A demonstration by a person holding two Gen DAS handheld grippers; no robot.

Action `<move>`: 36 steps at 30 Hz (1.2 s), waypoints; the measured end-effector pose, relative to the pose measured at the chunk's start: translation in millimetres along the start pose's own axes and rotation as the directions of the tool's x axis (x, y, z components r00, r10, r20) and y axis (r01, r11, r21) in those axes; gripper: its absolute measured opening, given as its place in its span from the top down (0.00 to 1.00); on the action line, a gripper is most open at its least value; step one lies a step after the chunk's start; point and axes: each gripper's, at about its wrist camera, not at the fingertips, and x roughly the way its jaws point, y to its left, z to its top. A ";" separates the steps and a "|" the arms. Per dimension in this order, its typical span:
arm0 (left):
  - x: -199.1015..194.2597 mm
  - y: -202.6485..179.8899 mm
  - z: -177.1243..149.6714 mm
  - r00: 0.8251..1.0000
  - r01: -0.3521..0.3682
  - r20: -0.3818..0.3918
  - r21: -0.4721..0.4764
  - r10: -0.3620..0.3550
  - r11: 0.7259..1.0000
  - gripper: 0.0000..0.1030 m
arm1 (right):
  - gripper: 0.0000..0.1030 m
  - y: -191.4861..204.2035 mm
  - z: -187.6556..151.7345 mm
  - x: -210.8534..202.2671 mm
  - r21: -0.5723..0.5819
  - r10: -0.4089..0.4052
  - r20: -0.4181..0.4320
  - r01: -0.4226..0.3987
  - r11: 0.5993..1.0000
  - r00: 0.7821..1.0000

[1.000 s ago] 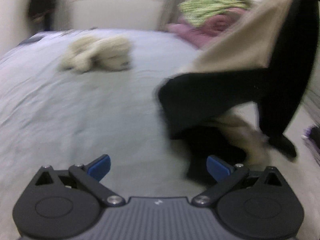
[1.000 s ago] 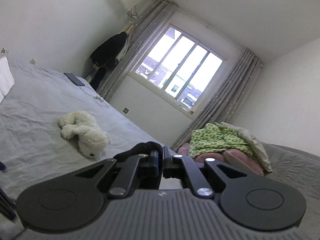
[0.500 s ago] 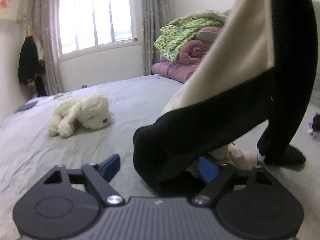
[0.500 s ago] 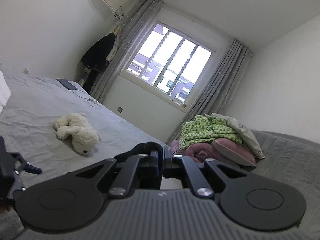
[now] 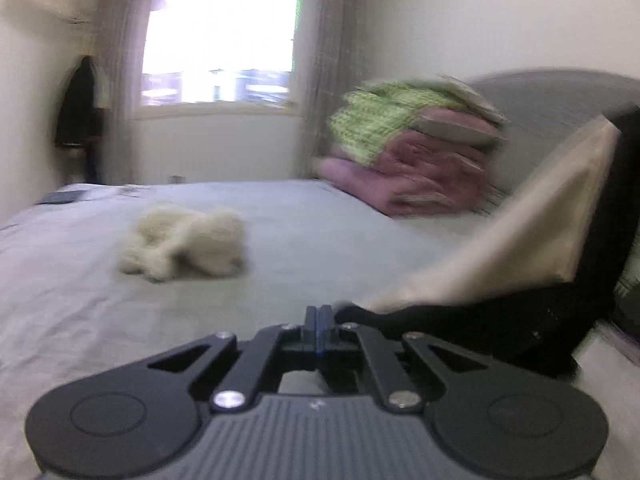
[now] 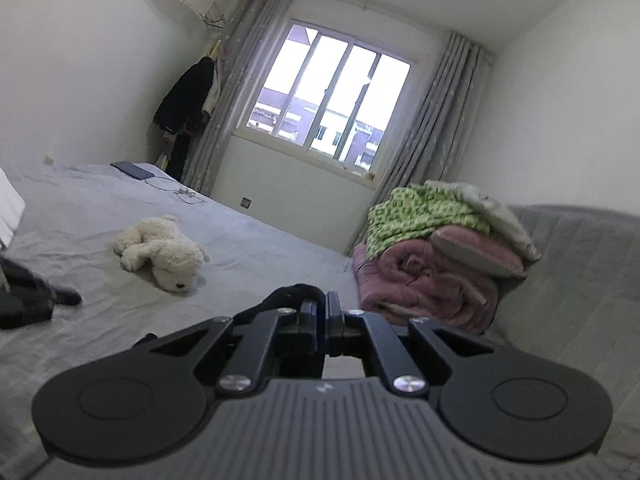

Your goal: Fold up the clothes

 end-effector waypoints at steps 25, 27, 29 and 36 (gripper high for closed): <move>7.4 -74.1 -7.3 0.994 -0.024 0.113 0.294 -0.010 0.955 0.98 | 0.98 9.3 45.1 -75.3 -0.013 0.075 0.153 -0.074 0.997 0.985; -13.4 -51.7 6.5 0.987 -0.041 0.159 0.209 0.007 0.977 0.98 | 0.98 1.1 39.7 -75.4 -0.018 0.059 0.148 -0.057 0.998 0.987; -35.9 -28.8 18.8 0.979 -0.062 0.203 0.123 0.036 0.990 0.98 | 0.98 -6.5 34.5 -75.2 -0.010 0.051 0.141 -0.050 0.999 0.989; -113.7 19.6 58.8 0.935 -0.153 0.316 -0.047 0.160 0.987 0.98 | 0.98 -4.7 34.3 -75.3 -0.027 0.071 0.163 -0.068 0.997 0.984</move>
